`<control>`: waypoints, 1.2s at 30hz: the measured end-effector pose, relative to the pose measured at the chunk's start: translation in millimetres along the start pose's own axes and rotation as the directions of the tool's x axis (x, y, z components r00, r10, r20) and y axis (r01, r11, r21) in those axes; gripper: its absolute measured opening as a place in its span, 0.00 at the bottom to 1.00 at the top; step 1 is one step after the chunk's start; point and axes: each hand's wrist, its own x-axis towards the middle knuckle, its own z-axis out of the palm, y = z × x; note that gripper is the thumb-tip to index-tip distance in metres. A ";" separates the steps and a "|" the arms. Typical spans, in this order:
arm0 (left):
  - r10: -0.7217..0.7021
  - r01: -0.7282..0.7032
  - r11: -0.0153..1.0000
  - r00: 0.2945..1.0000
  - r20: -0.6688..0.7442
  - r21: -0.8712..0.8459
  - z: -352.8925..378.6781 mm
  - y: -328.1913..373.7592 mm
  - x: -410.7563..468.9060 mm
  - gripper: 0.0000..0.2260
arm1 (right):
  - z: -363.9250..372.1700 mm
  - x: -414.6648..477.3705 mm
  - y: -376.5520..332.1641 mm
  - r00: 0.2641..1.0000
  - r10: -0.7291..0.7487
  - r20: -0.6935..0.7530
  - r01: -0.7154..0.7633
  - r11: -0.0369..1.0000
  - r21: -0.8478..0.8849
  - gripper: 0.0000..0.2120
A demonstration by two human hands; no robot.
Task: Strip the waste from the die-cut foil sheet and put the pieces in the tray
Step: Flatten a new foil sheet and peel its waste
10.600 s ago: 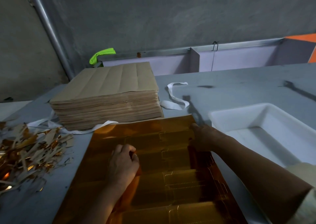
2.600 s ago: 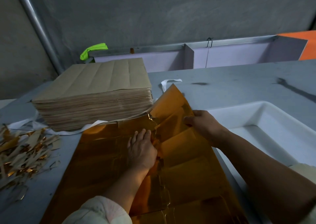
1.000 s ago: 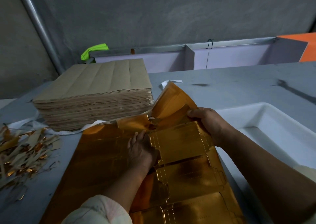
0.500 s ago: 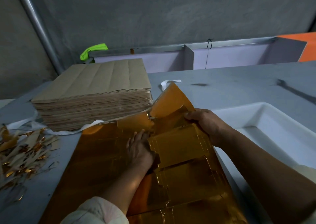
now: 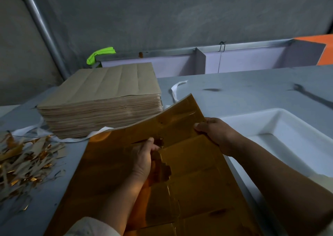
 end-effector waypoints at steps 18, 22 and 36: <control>-0.098 -0.027 0.956 0.910 0.404 0.292 -15.6 -3.6 9.8 0.11 | 4.0 0.2 0.0 1.000 -0.011 -0.019 0.009 0.992 -0.127 0.13; -0.108 -0.014 0.956 0.912 0.396 0.293 -15.2 -8.7 11.6 0.11 | 5.1 -0.7 -0.5 0.999 -0.018 -0.026 0.014 0.991 -0.134 0.13; -0.104 -0.034 0.934 0.927 0.361 0.356 -11.4 -12.5 14.6 0.18 | 4.3 2.2 0.7 0.997 -0.010 -0.074 -0.001 0.990 -0.139 0.09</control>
